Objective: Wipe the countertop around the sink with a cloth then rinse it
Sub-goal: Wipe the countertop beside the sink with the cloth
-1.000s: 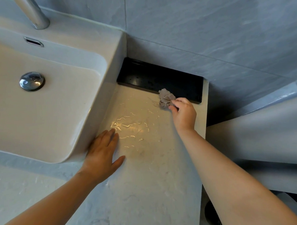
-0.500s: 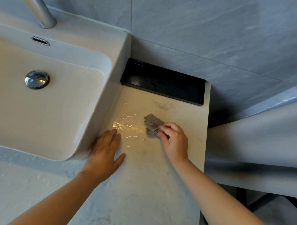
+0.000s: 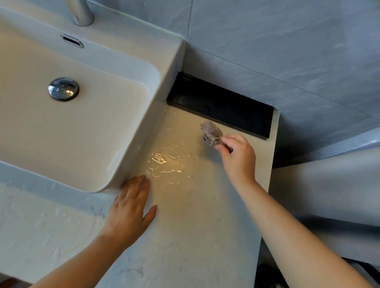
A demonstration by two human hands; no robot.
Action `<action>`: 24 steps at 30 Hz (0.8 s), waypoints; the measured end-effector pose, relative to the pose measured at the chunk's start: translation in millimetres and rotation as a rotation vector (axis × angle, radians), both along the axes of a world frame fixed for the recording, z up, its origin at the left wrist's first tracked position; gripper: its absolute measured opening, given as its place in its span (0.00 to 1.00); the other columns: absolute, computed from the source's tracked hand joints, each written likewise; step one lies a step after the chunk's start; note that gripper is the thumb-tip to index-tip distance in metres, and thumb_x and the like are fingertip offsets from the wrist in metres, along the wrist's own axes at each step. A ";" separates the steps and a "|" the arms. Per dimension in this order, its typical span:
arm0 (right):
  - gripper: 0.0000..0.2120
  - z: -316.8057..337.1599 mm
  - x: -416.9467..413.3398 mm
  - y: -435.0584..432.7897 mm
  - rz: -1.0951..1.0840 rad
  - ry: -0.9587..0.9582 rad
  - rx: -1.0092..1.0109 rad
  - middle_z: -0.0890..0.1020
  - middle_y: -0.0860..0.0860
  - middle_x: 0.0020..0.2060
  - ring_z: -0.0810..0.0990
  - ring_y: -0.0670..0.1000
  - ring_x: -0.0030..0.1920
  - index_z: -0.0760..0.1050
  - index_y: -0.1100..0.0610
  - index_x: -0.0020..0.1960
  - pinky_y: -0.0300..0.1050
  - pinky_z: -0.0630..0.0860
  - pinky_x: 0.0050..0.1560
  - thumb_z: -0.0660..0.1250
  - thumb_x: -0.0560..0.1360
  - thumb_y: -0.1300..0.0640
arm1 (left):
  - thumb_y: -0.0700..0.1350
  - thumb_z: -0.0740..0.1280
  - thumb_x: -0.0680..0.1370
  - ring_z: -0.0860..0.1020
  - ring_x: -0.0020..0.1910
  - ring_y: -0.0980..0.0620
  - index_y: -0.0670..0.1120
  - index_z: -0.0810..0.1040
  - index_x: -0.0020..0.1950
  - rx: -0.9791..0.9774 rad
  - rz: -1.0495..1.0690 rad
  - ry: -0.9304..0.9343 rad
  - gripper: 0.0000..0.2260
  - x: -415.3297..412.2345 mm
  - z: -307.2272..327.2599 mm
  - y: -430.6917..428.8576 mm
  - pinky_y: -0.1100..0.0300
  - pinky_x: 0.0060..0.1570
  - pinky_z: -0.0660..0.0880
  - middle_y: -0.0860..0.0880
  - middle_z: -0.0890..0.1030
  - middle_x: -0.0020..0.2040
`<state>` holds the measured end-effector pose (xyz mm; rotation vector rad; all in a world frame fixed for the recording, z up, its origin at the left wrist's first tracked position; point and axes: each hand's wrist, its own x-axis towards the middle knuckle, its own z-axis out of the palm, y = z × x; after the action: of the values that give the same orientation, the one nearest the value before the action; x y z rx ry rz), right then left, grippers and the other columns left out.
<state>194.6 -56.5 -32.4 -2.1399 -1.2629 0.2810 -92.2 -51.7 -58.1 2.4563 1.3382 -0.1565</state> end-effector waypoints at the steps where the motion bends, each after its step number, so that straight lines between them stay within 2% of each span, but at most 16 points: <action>1: 0.12 -2.8 7.4 12.9 0.006 -0.024 -0.013 0.81 0.51 0.49 0.77 0.48 0.49 0.81 0.59 0.55 0.34 0.69 0.45 0.70 0.74 0.57 | 0.64 0.46 0.78 0.76 0.61 0.40 0.40 0.72 0.67 0.004 -0.001 0.005 0.33 -0.7 -1.2 -0.3 0.48 0.58 0.73 0.42 0.75 0.65; 7: 0.10 -27.6 21.6 56.8 0.043 -0.124 -0.081 0.82 0.52 0.50 0.78 0.53 0.50 0.82 0.58 0.54 0.39 0.68 0.44 0.69 0.74 0.57 | 0.64 0.45 0.78 0.73 0.64 0.43 0.43 0.71 0.69 0.017 -0.002 0.012 0.33 -5.0 -6.0 1.1 0.51 0.62 0.66 0.45 0.74 0.67; 12: 0.11 -38.5 16.9 56.0 0.006 -0.104 -0.056 0.82 0.52 0.51 0.78 0.52 0.51 0.82 0.58 0.55 0.37 0.69 0.47 0.69 0.74 0.57 | 0.63 0.52 0.76 0.73 0.64 0.43 0.43 0.71 0.69 0.024 -0.011 -0.001 0.31 -5.3 -7.5 1.1 0.52 0.62 0.64 0.45 0.74 0.67; 16: 0.12 -37.3 2.0 47.0 0.027 -0.082 -0.048 0.82 0.52 0.52 0.78 0.52 0.51 0.82 0.59 0.56 0.36 0.68 0.48 0.70 0.73 0.58 | 0.65 0.46 0.77 0.68 0.66 0.46 0.43 0.71 0.69 0.006 -0.004 -0.002 0.33 -5.1 -8.8 1.3 0.53 0.64 0.64 0.46 0.72 0.68; 19: 0.12 -38.7 -17.3 30.1 0.068 -0.077 -0.041 0.81 0.51 0.52 0.78 0.51 0.51 0.82 0.58 0.56 0.36 0.69 0.48 0.69 0.74 0.58 | 0.65 0.46 0.77 0.69 0.66 0.45 0.43 0.71 0.70 0.008 -0.009 0.002 0.34 -5.0 -8.7 1.3 0.52 0.64 0.63 0.45 0.72 0.68; 24: 0.10 -44.3 -44.7 -2.0 0.101 -0.054 -0.023 0.82 0.50 0.50 0.79 0.51 0.49 0.83 0.56 0.53 0.42 0.76 0.46 0.71 0.71 0.58 | 0.65 0.46 0.77 0.70 0.66 0.44 0.43 0.70 0.70 0.001 -0.022 0.004 0.34 -6.8 -8.4 1.5 0.52 0.65 0.63 0.45 0.72 0.68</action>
<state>149.9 -58.5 -76.6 -2.1199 -1.4074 0.2828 -98.9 -50.2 -66.5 2.4734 1.3130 -0.1662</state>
